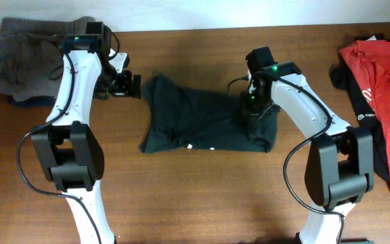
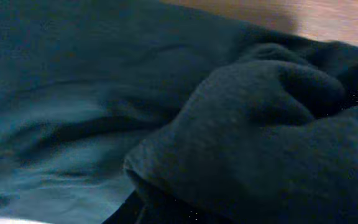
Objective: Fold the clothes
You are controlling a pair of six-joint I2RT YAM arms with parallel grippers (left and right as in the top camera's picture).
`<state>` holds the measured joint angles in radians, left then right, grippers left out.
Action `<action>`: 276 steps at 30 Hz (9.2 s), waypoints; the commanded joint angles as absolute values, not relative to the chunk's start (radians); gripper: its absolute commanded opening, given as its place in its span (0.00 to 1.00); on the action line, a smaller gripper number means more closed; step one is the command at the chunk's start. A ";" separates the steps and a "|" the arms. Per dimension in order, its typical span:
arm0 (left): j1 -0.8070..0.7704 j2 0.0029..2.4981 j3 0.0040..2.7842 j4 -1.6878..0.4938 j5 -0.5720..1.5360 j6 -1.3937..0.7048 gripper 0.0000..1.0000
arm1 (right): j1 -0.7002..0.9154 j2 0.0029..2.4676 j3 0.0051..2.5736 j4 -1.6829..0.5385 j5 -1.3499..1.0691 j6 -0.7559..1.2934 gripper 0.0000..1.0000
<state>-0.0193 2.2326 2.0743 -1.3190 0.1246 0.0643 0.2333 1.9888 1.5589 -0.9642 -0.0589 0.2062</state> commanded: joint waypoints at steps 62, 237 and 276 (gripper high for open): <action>-0.020 2.222 2.089 -1.314 0.139 0.073 0.99 | -0.032 1.900 1.511 -0.957 -0.797 -0.025 0.36; -0.404 2.356 2.307 -1.375 0.299 0.143 0.07 | -0.007 2.068 1.850 -1.245 -0.433 0.017 0.99; -0.161 2.357 2.341 -1.548 0.382 0.257 0.83 | -0.007 2.068 1.849 -1.232 -0.433 0.016 0.99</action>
